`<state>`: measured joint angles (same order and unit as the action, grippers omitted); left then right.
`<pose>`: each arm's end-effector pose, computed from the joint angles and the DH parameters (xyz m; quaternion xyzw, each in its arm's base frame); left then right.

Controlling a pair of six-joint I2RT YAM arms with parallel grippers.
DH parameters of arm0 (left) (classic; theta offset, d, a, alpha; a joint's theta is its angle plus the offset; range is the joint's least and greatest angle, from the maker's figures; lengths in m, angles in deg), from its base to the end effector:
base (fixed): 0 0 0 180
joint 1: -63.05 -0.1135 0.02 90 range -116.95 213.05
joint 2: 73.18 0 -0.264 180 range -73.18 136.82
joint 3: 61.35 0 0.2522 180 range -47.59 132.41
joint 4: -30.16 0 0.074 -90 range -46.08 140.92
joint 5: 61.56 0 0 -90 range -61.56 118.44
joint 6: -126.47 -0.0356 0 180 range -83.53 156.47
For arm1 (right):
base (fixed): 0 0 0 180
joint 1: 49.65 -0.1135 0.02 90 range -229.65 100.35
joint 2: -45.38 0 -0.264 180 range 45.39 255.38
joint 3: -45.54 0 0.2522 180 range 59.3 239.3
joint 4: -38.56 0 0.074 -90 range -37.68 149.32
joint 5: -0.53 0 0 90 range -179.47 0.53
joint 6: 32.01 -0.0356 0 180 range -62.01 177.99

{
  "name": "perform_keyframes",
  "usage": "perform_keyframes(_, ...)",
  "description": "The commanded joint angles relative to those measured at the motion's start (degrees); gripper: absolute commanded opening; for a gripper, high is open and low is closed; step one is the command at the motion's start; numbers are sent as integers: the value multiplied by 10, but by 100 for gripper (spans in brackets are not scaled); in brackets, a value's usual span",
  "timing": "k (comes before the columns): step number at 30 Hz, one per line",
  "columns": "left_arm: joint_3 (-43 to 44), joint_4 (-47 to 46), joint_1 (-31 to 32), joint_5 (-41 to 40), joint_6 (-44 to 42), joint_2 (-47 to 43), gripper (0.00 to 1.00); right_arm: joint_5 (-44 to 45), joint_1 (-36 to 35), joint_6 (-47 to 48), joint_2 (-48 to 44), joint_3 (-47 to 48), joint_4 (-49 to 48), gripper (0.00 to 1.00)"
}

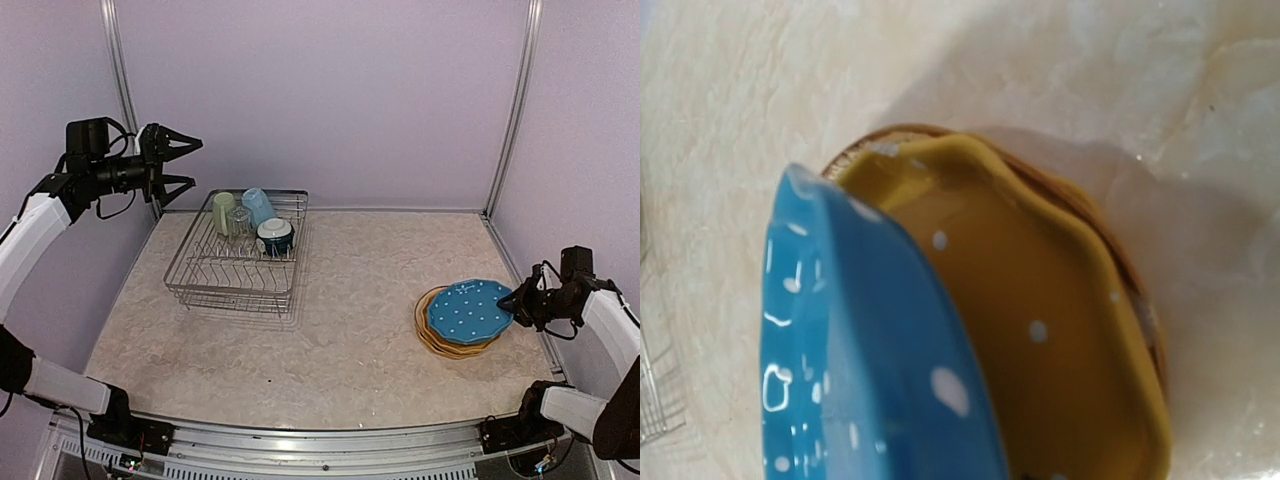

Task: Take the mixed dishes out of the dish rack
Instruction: Place the plate with another plate.

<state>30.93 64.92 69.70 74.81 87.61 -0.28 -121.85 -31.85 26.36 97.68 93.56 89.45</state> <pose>0.2705 -0.0575 0.4234 -0.0559 0.7671 -0.5434 0.3365 0.1672 -0.0337 0.2181 0.3073 0.8673 0.2987 0.2533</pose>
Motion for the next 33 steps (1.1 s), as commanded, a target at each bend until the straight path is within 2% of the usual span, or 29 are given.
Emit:
perform_keyframes(1, -10, -11, -8, 6, -11, -6, 99, -45, 8, -6, 0, -13, -49, 0)
perform_keyframes(4, -11, -16, -20, 15, 3, -1, 99, -33, 8, -1, -5, -12, -47, 0)
perform_keyframes(14, -19, -28, -30, 28, 12, -3, 99, -20, 5, 1, -8, -32, -53, 20)
perform_keyframes(19, -16, -22, -41, 26, 7, -8, 99, -7, -11, -5, 4, -24, -56, 37)
perform_keyframes(25, -13, -6, -41, 9, -18, -8, 99, 44, -44, 0, 16, -5, -42, 65)
perform_keyframes(33, -28, -4, -45, -6, -88, 3, 99, 84, -63, 9, 15, 18, -16, 82)
